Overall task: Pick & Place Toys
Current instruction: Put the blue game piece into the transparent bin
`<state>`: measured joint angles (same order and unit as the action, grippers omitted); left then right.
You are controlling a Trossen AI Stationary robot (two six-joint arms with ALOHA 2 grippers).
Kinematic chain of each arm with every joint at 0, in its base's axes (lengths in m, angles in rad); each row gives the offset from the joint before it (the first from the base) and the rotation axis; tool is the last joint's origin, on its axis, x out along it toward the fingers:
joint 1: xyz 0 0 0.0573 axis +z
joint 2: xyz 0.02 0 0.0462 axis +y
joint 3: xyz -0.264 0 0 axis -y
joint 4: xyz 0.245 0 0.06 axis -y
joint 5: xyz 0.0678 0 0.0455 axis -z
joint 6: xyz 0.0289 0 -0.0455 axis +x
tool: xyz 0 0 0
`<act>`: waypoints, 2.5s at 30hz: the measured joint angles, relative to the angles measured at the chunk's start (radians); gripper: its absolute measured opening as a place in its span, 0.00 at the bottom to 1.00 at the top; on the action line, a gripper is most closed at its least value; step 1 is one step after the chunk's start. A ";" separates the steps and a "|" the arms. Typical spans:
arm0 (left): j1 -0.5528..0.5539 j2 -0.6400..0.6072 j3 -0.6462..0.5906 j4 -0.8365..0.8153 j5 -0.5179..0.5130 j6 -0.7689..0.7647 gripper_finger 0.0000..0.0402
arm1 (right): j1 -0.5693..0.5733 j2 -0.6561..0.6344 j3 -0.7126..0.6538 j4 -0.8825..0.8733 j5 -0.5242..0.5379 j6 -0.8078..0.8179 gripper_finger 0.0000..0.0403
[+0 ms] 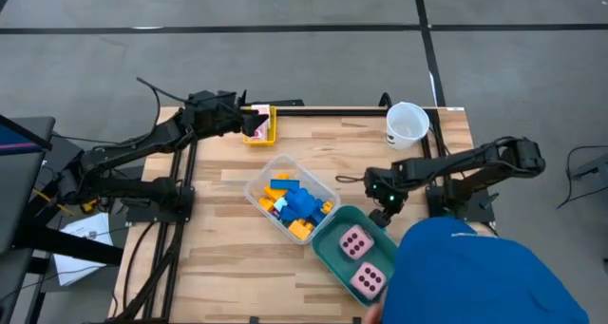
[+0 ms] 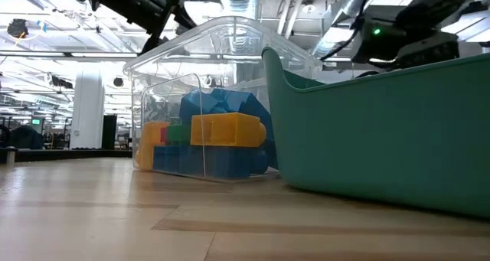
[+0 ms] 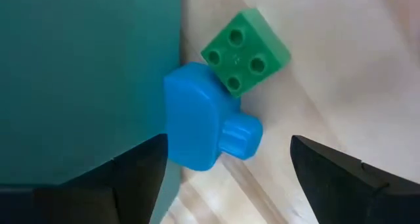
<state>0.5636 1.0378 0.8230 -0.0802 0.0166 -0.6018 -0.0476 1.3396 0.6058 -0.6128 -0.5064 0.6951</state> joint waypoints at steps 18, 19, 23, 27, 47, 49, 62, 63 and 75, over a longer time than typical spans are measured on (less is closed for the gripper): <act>-0.004 -0.024 0.000 0.114 0.084 -0.007 0.72 | -0.078 0.022 -0.056 0.094 0.206 0.084 0.77; -0.007 -0.031 0.000 0.108 0.087 -0.007 0.72 | -0.104 0.014 -0.056 0.094 0.218 0.087 0.77; -0.007 -0.058 0.000 0.109 0.088 -0.006 0.72 | -0.207 -0.029 -0.058 0.099 0.249 0.091 0.77; -0.007 -0.086 0.000 0.107 0.087 0.018 0.72 | -0.284 -0.088 -0.062 0.119 0.268 0.079 0.77; -0.117 -0.168 0.000 0.130 0.089 0.128 0.72 | -0.162 0.005 0.090 -0.057 0.408 0.204 0.77; -0.136 -0.167 0.000 0.128 0.089 0.139 0.72 | -0.140 0.031 0.116 -0.055 0.427 0.206 0.77; -0.212 -0.168 0.000 0.130 0.090 0.157 0.72 | -0.032 0.232 0.178 -0.080 0.522 0.241 0.77; -0.212 -0.168 0.000 0.130 0.090 0.157 0.72 | -0.029 0.240 0.178 -0.080 0.529 0.243 0.77; -0.210 -0.168 0.000 0.133 0.090 0.186 0.72 | -0.011 0.248 0.178 -0.130 0.533 0.306 0.56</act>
<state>0.3538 0.8700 0.8234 0.0532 0.1062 -0.4153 -0.0587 1.5878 0.7834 -0.7428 0.0261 1.0015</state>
